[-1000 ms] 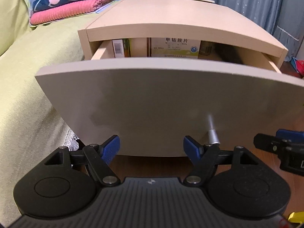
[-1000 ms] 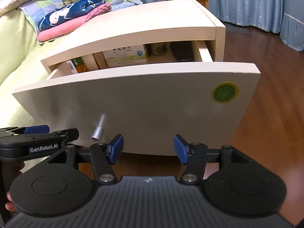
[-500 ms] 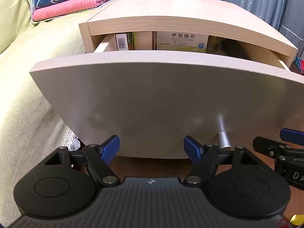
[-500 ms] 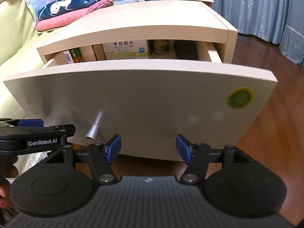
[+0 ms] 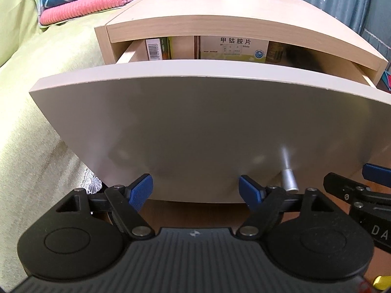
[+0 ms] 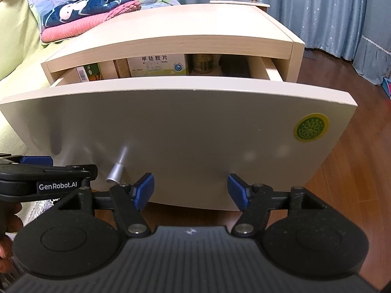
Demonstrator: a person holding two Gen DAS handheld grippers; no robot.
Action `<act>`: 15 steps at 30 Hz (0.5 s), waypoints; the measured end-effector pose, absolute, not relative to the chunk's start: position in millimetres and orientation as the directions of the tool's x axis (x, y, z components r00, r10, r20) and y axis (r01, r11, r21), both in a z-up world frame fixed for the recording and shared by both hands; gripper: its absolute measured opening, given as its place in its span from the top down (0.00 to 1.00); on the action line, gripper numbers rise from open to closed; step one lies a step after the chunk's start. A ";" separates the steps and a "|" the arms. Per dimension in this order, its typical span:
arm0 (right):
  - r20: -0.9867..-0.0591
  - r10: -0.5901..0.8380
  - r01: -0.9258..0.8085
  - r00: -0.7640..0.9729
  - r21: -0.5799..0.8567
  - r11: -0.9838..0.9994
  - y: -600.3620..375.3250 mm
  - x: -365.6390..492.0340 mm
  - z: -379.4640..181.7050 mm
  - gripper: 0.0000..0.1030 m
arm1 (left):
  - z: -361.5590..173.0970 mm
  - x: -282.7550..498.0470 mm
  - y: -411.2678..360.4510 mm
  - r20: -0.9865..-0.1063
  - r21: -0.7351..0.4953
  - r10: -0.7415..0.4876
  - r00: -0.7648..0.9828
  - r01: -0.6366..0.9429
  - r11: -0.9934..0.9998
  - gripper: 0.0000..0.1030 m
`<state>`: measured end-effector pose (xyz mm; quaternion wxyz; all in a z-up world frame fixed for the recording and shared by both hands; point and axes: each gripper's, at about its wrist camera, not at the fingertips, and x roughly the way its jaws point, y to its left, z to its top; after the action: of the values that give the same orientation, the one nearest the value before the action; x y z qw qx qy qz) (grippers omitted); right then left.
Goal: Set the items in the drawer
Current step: 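Press both tools against the drawer front and push it inward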
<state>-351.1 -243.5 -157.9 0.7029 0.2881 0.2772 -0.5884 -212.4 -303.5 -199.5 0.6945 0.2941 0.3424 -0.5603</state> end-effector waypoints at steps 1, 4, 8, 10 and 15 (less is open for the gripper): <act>-0.728 -0.668 0.987 0.153 0.079 0.140 -243.8 -350.9 -157.9 0.38 | -199.6 -212.5 -303.6 -0.805 0.026 -0.577 0.139 0.980 0.200 0.22; -0.726 -0.670 0.987 0.152 0.080 0.137 -245.4 -351.0 -158.1 0.38 | -199.5 -213.1 -302.3 -0.804 0.028 -0.578 0.141 0.979 0.200 0.22; -0.725 -0.672 0.988 0.148 0.080 0.131 -247.1 -350.4 -158.1 0.38 | -199.3 -213.5 -301.2 -0.803 0.029 -0.578 0.143 0.979 0.202 0.22; -0.725 -0.673 0.989 0.146 0.080 0.128 -248.1 -350.1 -158.0 0.38 | -199.2 -213.4 -301.1 -0.803 0.028 -0.578 0.143 0.979 0.203 0.22; -0.726 -0.674 0.990 0.138 0.083 0.113 -251.1 -349.0 -157.5 0.38 | -198.7 -213.9 -301.5 -0.802 0.028 -0.579 0.145 0.978 0.206 0.22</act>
<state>-349.0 -251.1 -157.5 0.6953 0.2924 0.2701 -0.5984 -213.9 -301.5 -198.7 0.6977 0.2927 0.3408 -0.5580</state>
